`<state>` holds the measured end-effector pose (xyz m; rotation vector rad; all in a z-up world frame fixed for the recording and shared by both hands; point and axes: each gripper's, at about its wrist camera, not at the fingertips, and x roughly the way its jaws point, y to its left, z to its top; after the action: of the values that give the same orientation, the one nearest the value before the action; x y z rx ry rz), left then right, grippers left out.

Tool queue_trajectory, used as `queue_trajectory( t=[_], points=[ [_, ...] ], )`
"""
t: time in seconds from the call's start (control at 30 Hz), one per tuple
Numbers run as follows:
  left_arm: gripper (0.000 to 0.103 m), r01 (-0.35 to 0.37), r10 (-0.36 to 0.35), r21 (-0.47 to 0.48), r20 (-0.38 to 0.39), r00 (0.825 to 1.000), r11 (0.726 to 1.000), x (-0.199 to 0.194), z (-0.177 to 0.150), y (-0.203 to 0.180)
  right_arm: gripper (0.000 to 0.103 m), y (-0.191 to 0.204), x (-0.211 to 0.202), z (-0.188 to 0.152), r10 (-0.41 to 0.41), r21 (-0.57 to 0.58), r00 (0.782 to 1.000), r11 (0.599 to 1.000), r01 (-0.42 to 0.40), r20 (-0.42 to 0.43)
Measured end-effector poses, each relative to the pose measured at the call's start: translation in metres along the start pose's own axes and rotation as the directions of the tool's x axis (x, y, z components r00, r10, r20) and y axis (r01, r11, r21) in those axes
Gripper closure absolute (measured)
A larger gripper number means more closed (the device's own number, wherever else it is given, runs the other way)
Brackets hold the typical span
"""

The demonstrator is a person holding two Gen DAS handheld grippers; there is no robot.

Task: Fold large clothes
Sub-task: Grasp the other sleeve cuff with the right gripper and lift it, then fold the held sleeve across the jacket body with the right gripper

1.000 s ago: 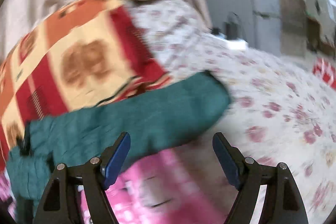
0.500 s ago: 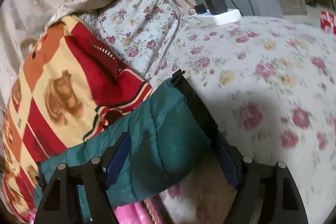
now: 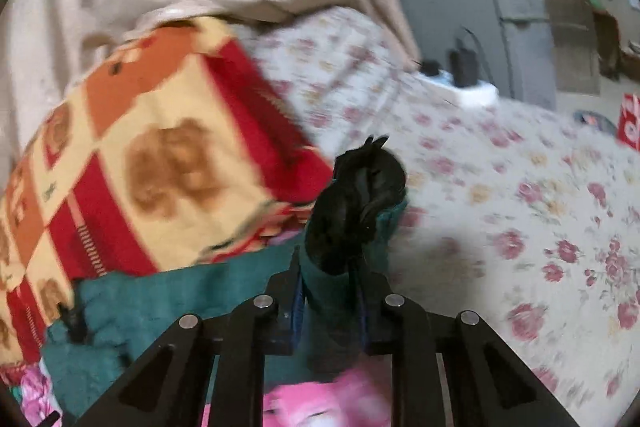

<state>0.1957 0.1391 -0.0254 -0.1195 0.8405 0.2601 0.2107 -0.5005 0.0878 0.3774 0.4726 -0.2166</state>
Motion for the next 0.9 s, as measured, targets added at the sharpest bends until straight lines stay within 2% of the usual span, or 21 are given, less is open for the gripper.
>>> queue_trajectory(
  t=[0.13, 0.27, 0.43, 0.63, 0.8, 0.9],
  points=[
    [0.047, -0.066, 0.066, 0.011, -0.035, 0.997, 0.998, -0.006, -0.012, 0.024, 0.084, 0.067, -0.015, -0.006, 0.081, -0.084, 0.997, 0.993, -0.082, -0.013],
    [0.047, -0.067, 0.065, -0.023, -0.058, 0.996, 0.998, -0.009, -0.024, 0.063, 0.084, 0.135, -0.017, -0.019, 0.146, -0.134, 0.987, 0.979, -0.154, -0.062],
    [0.047, -0.086, 0.085, -0.026, -0.031, 0.996, 0.996, -0.009, -0.024, 0.098, 0.084, 0.212, -0.011, -0.042, 0.194, -0.190, 0.975, 0.959, -0.213, -0.111],
    [0.047, -0.092, 0.092, 0.027, 0.001, 0.996, 0.995, -0.009, -0.016, 0.108, 0.084, 0.279, 0.009, -0.083, 0.221, -0.224, 0.960, 0.940, -0.256, -0.171],
    [0.047, -0.064, 0.065, 0.044, -0.017, 0.998, 0.997, -0.003, -0.008, 0.107, 0.084, 0.336, 0.015, -0.117, 0.289, -0.249, 0.933, 0.907, -0.339, -0.216],
    [0.047, -0.052, 0.052, 0.020, -0.016, 0.998, 0.998, -0.004, -0.005, 0.113, 0.084, 0.380, 0.016, -0.141, 0.346, -0.273, 0.903, 0.870, -0.411, -0.256]
  ],
)
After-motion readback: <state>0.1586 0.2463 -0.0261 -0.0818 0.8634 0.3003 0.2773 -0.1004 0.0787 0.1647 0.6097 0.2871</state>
